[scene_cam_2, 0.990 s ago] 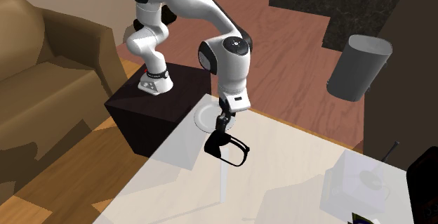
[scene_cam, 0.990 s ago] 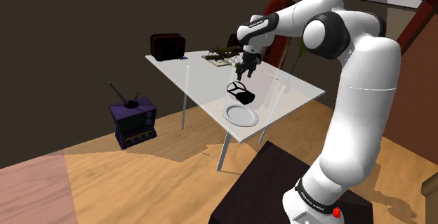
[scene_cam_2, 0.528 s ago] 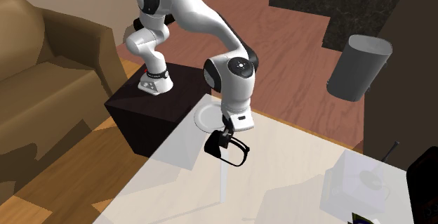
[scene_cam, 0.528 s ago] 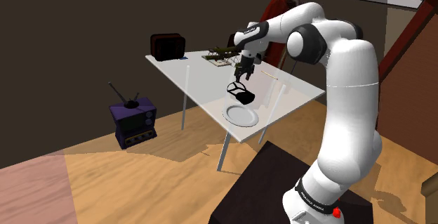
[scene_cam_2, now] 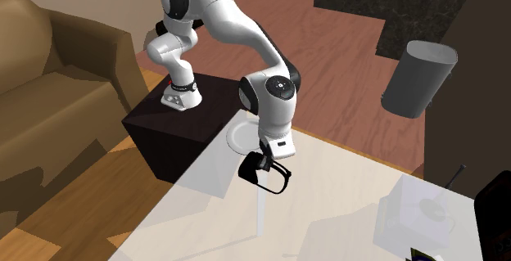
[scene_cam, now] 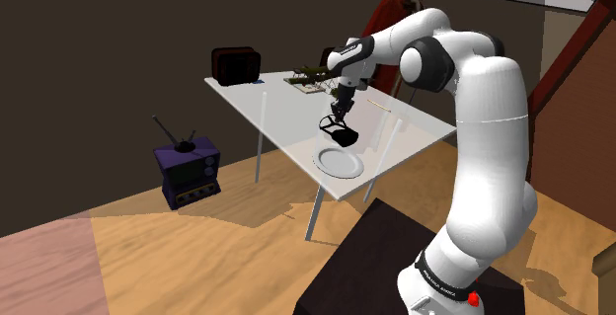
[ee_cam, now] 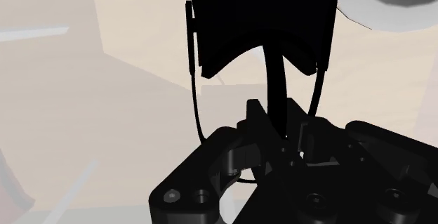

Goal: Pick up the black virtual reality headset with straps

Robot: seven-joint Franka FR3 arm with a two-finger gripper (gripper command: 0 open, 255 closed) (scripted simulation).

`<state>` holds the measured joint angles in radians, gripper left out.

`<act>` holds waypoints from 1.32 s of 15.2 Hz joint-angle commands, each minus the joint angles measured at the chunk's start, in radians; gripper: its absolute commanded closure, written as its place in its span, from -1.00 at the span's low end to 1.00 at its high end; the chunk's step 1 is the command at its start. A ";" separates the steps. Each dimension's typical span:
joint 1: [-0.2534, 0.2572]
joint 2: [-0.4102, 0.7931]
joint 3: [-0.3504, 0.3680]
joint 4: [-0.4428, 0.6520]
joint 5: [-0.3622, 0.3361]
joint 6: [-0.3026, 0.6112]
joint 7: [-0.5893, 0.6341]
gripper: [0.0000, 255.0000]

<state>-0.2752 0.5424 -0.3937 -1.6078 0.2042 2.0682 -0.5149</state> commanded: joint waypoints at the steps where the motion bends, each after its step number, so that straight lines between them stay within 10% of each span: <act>1: 0.000 0.000 0.000 0.000 0.000 0.001 0.000 1.00; 20: 0.005 -0.062 -0.017 0.084 -0.029 -0.142 0.016 1.00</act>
<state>-0.2698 0.4815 -0.4097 -1.5349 0.1763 1.9383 -0.5001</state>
